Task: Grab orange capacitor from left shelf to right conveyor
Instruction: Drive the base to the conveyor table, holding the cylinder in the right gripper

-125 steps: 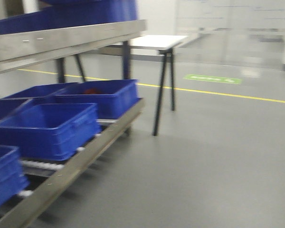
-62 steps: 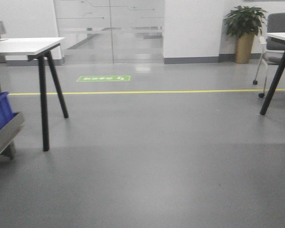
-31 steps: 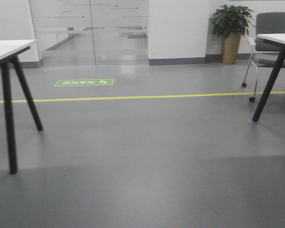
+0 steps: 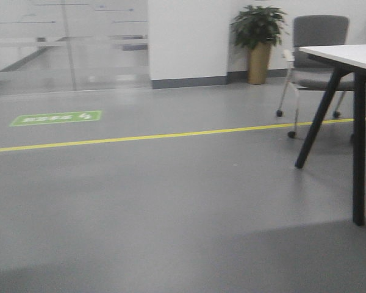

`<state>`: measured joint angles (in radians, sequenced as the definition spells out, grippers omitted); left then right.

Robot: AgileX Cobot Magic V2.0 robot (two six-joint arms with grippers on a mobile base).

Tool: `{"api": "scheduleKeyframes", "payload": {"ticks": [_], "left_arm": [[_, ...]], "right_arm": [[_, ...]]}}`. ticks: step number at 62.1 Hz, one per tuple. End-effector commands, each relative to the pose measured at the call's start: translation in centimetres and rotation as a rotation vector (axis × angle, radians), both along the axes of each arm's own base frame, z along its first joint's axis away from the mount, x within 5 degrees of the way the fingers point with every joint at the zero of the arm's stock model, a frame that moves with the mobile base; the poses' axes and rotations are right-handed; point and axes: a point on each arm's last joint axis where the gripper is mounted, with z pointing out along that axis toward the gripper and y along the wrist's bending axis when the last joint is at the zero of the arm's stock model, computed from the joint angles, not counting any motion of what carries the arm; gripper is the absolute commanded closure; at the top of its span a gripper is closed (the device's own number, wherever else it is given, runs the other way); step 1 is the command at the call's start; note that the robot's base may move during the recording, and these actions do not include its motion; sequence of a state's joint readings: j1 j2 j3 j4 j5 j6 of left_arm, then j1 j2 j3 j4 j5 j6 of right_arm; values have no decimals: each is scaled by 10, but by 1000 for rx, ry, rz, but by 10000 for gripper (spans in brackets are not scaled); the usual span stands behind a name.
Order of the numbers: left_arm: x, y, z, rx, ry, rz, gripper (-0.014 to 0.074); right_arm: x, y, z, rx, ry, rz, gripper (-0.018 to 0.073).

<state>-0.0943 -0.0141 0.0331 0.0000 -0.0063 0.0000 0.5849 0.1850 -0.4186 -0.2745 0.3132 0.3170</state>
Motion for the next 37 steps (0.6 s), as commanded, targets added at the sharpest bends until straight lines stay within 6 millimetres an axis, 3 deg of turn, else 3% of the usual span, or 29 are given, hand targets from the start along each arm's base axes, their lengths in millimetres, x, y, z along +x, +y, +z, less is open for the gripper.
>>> {"api": "scheduleKeyframes", "payload": {"ticks": [1, 37], "left_arm": [[0, 0, 10, -13, -81, -2, 701], [0, 0, 10, -13, -81, -2, 701]], "right_arm": [[-2, 1, 16, 40, -95, 17, 501], [-2, 1, 16, 40, -95, 17, 501]]}}
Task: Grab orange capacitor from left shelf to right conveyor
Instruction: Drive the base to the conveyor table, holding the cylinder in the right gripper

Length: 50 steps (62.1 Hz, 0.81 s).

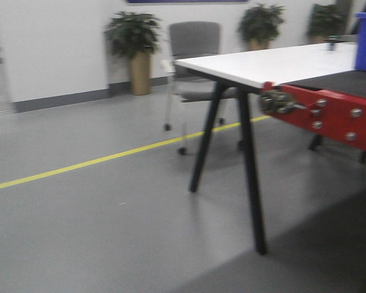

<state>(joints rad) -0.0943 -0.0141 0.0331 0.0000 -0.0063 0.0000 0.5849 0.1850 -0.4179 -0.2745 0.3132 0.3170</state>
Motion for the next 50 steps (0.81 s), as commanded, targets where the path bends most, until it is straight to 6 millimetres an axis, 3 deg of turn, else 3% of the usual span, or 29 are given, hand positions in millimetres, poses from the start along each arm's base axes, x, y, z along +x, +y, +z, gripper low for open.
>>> {"api": "scheduleKeyframes", "payload": {"ticks": [1, 50], "left_arm": [[0, 0, 10, -13, -81, -2, 701], [0, 0, 10, -13, -81, -2, 701]], "right_arm": [[-2, 1, 17, 41, -95, 17, 501], [-2, 1, 17, 41, -95, 17, 501]]}}
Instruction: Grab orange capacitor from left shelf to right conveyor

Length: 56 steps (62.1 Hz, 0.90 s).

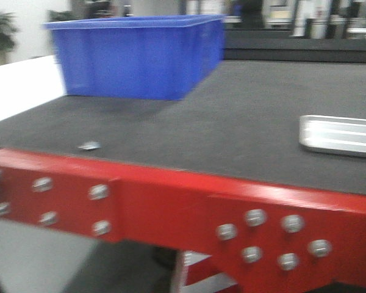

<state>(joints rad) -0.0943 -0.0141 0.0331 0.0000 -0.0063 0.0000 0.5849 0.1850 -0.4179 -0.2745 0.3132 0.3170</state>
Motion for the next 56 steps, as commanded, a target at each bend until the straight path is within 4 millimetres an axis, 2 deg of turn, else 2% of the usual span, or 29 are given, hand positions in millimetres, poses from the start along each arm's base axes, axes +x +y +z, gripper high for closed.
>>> {"api": "scheduleKeyframes", "payload": {"ticks": [1, 56], "left_arm": [[0, 0, 10, -13, -81, -2, 701], [0, -1, 10, -14, -80, -15, 701]], "right_arm": [[-2, 1, 17, 41, -95, 17, 501], [-2, 1, 17, 43, -100, 18, 501]]}}
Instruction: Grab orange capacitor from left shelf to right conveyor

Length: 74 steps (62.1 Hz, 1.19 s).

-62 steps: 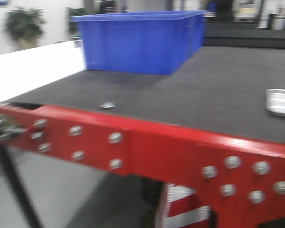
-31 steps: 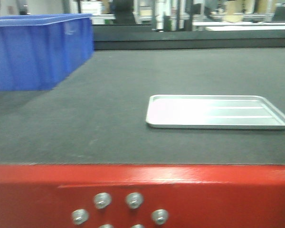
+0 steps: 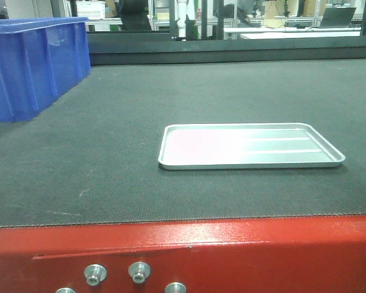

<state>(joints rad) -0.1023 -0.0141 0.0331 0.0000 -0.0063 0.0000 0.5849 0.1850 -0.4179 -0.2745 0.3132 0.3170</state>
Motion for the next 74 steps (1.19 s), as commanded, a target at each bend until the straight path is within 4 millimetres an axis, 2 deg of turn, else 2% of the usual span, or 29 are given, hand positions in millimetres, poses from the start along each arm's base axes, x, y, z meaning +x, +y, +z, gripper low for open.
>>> {"api": "scheduleKeyframes", "payload": {"ticks": [1, 14, 21, 25, 36, 42, 48, 55, 64, 74], "left_arm": [[0, 0, 10, -14, -80, -7, 701], [0, 0, 10, -14, -80, -7, 701], [0, 0, 10, -14, -80, -7, 701], [0, 0, 10, -14, -80, -7, 701], [0, 0, 10, -14, -80, -7, 701], [0, 0, 10, -14, -80, -7, 701], [0, 0, 10, -14, -80, -7, 701], [0, 0, 10, -14, -80, -7, 701], [0, 0, 10, -14, -80, -7, 701], [0, 0, 10, -14, -80, -7, 701]], "right_arm": [[-2, 1, 17, 45, -104, 19, 501], [-2, 5, 26, 86, -185, 48, 501], [15, 18, 30, 63, -155, 65, 501], [32, 29, 31, 28, -97, 68, 501], [100, 70, 30, -51, 43, 65, 501], [137, 82, 26, -24, 71, 37, 501], [173, 91, 11, 7, 104, 9, 501], [204, 103, -14, 14, 116, 16, 501], [230, 112, -54, -4, 177, 21, 501], [249, 118, -85, -86, 108, 40, 501]]}}
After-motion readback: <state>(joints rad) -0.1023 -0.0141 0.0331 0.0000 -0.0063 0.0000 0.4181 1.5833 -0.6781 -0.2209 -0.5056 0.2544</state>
